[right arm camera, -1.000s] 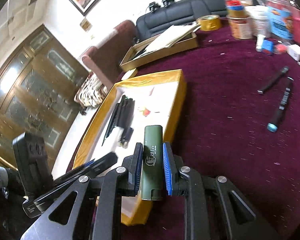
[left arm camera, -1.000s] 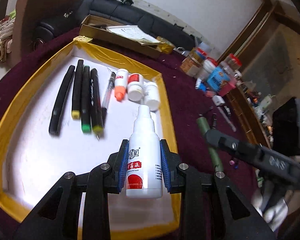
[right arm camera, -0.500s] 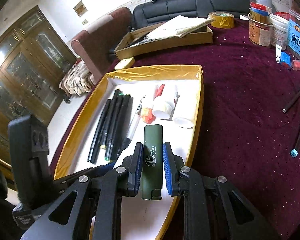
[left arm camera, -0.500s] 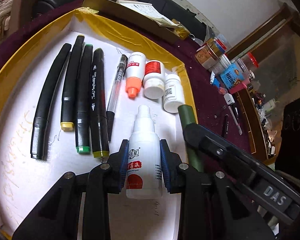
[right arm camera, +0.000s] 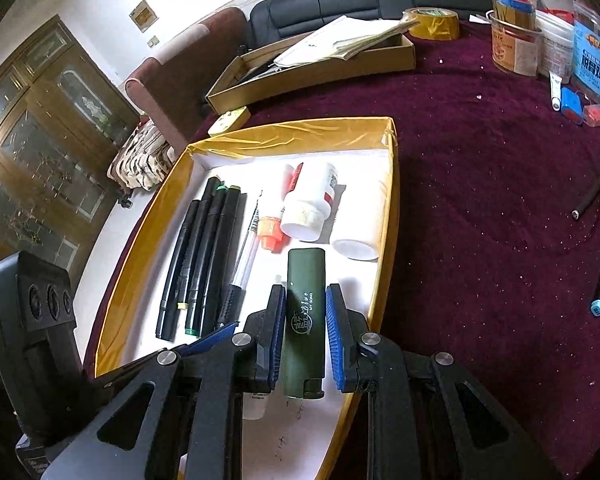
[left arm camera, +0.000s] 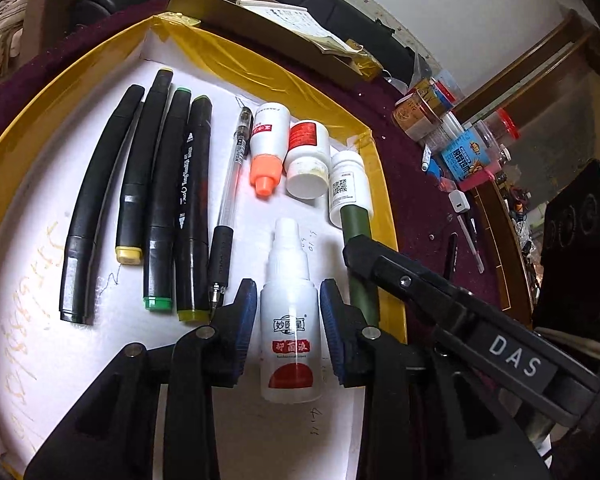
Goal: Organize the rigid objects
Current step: 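Lower the bottle and tube into the tray and open both grippers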
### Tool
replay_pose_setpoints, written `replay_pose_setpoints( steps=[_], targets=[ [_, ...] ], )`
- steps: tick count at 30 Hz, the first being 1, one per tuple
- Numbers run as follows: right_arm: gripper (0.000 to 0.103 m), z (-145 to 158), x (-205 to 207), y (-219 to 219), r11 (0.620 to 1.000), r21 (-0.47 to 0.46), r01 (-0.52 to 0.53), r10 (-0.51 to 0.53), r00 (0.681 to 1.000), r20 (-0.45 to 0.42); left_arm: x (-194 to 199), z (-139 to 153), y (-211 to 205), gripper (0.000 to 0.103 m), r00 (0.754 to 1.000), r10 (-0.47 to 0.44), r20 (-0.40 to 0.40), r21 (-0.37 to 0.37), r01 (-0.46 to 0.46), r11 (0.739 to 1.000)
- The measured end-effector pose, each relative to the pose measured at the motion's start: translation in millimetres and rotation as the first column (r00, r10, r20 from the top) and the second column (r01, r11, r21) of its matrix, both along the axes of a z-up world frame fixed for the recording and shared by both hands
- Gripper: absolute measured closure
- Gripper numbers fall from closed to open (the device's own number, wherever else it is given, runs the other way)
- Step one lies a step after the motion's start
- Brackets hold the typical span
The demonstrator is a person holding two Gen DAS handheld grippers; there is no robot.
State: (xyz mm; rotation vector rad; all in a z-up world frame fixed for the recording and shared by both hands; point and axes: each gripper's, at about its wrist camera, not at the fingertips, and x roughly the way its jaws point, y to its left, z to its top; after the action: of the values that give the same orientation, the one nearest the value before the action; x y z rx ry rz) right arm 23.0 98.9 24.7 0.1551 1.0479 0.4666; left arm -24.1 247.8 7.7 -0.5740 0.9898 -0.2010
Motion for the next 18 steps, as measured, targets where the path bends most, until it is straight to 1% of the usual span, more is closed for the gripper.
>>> replay_pose_setpoints(
  steps=[2,4,6,9,13,16,18],
  targets=[
    [0.085,-1.2,1.6,-1.2,1.0,0.009,0.004,-0.004,1.0,-0.009,0.3,0.0,0.6,0.072,1.0,0.0,-0.002,-0.005,0.0,1.0],
    [0.085,-1.3,2.2,-2.5,1.0,0.017,0.01,-0.01,1.0,-0.016,0.4,0.2,0.5,0.068,1.0,-0.006,0.002,-0.01,0.006,1.0],
    [0.085,-1.4,2.9,-3.7,0.999,0.028,0.017,-0.016,1.0,-0.025,1.5,1.2,-1.3,0.062,1.0,-0.015,0.007,-0.011,0.015,1.0],
    [0.085,-2.7,4.7,-6.3,0.998,0.052,0.025,-0.023,0.999,-0.041,2.2,2.2,-3.2,0.055,1.0,-0.023,0.013,-0.012,0.024,1.0],
    [0.085,-2.9,5.2,-9.2,0.997,0.075,0.034,-0.031,0.998,-0.05,3.7,2.1,-3.4,0.052,0.999,-0.032,0.016,-0.022,0.032,0.999],
    [0.085,-1.7,3.8,-12.8,0.995,0.092,0.045,-0.04,0.998,-0.058,4.1,2.4,-3.9,0.047,0.999,-0.039,0.019,-0.027,0.039,0.999],
    [0.083,0.7,1.9,-15.4,0.994,0.097,0.048,-0.043,0.997,-0.057,3.7,4.1,-5.6,0.041,0.999,-0.045,0.019,-0.016,0.045,0.999]
  ],
)
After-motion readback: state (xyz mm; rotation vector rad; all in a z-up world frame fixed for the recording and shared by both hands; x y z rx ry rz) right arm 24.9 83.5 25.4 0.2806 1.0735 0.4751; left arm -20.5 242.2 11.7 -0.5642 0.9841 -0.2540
